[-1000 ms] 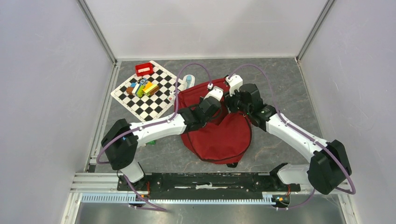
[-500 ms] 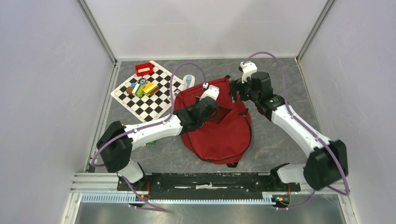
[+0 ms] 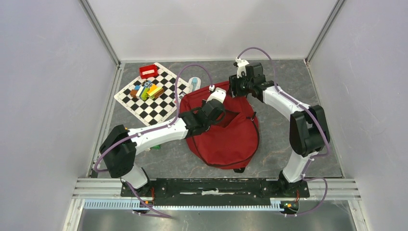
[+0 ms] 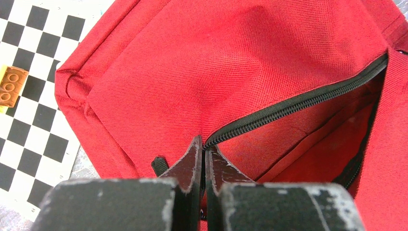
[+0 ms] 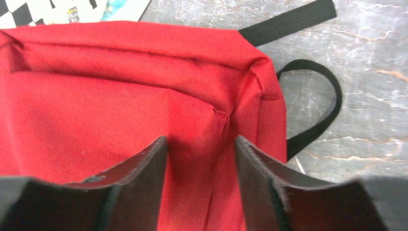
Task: Pack the student bag
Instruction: Adjust the student bag at the center of the board.
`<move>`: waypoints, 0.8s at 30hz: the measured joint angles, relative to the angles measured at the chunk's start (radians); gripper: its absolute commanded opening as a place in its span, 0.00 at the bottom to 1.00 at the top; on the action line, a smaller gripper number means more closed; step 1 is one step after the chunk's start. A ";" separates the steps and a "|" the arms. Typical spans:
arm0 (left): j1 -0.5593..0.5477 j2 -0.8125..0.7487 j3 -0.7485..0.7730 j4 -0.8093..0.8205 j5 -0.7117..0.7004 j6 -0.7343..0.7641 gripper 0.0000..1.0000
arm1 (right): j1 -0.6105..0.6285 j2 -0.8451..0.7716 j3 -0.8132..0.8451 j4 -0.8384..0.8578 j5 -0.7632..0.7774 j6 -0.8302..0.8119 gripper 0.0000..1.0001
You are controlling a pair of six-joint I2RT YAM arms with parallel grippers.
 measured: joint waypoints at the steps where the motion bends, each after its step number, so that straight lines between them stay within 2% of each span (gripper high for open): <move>1: 0.000 0.000 0.005 -0.006 0.003 0.000 0.02 | -0.005 0.013 0.010 0.000 -0.014 0.009 0.32; 3: 0.000 0.000 0.019 -0.018 0.010 0.001 0.02 | -0.012 0.026 0.021 0.000 -0.034 0.013 0.07; 4: 0.000 0.000 0.027 -0.025 0.014 0.003 0.02 | -0.014 0.029 0.025 0.000 -0.040 0.020 0.00; 9: 0.000 0.003 0.090 -0.064 0.023 0.013 0.02 | -0.034 0.023 0.034 -0.011 -0.056 0.029 0.00; 12: -0.004 0.010 0.151 -0.091 0.035 0.036 0.02 | -0.039 -0.032 0.005 -0.013 -0.011 0.024 0.00; 21: -0.064 0.090 0.407 -0.133 0.133 0.145 0.02 | -0.048 -0.536 -0.227 -0.055 0.377 -0.026 0.00; 24: -0.069 0.149 0.465 -0.113 0.196 0.167 0.02 | -0.066 -0.639 -0.291 -0.059 0.510 -0.035 0.00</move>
